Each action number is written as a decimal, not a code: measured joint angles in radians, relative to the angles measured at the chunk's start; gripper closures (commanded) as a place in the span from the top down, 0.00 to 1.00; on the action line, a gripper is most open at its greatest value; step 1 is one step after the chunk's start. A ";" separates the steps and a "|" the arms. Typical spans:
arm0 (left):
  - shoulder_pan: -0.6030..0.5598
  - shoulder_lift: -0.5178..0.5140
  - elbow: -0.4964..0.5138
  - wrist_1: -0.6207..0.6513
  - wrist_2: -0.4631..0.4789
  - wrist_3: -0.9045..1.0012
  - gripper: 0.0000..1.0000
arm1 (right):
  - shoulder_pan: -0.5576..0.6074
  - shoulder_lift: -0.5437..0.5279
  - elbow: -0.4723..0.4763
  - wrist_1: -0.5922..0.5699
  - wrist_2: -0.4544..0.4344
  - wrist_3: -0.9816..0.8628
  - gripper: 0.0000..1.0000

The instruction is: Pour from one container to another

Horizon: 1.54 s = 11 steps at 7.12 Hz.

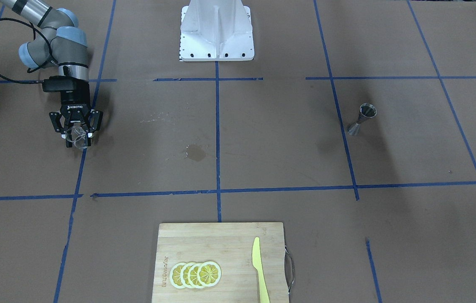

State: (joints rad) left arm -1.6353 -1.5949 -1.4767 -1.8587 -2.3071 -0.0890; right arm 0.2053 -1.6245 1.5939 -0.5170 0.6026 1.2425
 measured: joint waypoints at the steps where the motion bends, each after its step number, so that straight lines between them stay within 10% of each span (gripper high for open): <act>1: 0.000 -0.002 0.001 0.001 0.000 0.000 1.00 | 0.000 0.000 0.000 0.000 -0.001 0.000 1.00; 11: 0.000 -0.022 0.000 0.002 0.000 0.000 1.00 | 0.022 -0.017 0.021 0.002 -0.030 -0.045 1.00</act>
State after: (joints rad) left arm -1.6352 -1.6173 -1.4763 -1.8563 -2.3071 -0.0890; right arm 0.2270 -1.6413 1.6150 -0.5145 0.5722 1.1971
